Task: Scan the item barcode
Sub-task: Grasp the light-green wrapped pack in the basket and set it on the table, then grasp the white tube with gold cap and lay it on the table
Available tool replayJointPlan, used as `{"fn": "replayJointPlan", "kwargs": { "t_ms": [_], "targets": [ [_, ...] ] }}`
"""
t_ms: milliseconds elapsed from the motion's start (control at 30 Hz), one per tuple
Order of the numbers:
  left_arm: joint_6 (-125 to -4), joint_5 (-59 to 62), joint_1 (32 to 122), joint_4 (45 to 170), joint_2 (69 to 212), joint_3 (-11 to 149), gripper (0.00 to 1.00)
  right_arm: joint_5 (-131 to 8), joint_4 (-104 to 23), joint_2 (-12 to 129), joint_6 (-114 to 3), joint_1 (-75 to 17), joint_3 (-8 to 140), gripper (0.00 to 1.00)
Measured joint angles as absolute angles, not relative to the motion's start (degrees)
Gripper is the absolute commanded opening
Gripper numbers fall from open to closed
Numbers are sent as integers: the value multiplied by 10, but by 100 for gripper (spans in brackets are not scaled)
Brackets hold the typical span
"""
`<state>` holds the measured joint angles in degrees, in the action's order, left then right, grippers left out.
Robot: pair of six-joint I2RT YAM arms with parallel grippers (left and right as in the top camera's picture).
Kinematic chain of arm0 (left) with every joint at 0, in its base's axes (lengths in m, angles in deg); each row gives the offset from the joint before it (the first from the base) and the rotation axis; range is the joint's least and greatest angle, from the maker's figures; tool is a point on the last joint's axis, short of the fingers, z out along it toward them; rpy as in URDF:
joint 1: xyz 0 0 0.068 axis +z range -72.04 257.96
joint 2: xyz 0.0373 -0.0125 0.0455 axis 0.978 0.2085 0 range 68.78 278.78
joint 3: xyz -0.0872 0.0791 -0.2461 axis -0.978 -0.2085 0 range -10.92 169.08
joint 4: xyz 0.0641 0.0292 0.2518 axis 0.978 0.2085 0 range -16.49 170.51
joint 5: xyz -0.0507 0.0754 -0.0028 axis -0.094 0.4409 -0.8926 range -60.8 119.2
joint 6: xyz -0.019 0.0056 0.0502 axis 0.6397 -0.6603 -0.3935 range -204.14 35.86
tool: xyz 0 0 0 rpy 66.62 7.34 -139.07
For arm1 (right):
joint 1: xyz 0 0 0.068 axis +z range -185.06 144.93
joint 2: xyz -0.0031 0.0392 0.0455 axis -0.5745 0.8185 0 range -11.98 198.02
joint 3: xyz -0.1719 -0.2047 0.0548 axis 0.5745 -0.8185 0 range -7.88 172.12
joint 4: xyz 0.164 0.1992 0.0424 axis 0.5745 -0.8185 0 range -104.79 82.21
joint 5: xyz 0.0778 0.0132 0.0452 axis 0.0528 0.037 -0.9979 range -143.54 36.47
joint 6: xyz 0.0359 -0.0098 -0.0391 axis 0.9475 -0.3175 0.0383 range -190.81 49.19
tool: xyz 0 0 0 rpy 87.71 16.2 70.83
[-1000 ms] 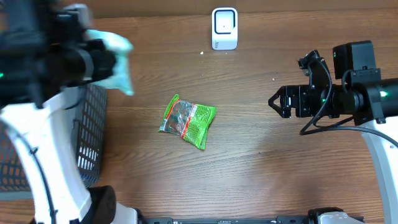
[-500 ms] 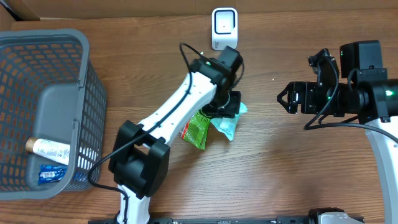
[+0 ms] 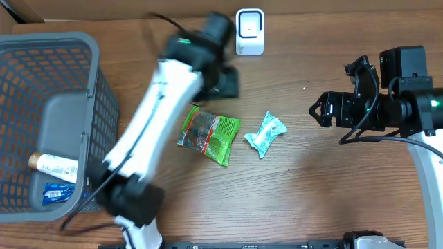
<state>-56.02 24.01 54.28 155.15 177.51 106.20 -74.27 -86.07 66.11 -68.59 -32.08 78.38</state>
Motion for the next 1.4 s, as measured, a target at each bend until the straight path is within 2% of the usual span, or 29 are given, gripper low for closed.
{"fn": "replayJointPlan", "kwargs": {
  "t_ms": [100,300,433,567,633,867,900,1033,1267,1333,1400],
  "targets": [
    [-560,287,627,1595,1686,1103,70,-742,-861,661,-685,-321,784,95],
    [-555,364,906,1698,1553,1120,70,-743,-861,661,-684,-321,784,96],
    [-556,379,1060,1688,1554,1087,69,-743,-861,661,-684,-321,784,96],
    [-556,384,1146,1637,1560,992,69,-742,-861,661,-685,-321,784,96],
    [-556,384,1165,1587,1567,911,77,-742,-861,661,-685,-321,784,96],
    [-558,385,1167,1368,1568,651,82,-742,-869,663,-685,-321,781,96],
    [-558,387,1167,1343,1569,622,88,-743,-869,663,-685,-321,781,96],
    [-559,398,1167,1248,1569,531,100,-743,-870,663,-684,-321,780,96],
    [-563,407,1167,1125,1570,439,99,-742,-871,664,-685,-321,780,96],
    [-571,409,1167,1097,1570,416,90,-742,-871,664,-685,-321,780,96],
    [-573,410,1167,1089,1573,410,86,-742,-872,664,-685,-321,780,97]
  ]
}}
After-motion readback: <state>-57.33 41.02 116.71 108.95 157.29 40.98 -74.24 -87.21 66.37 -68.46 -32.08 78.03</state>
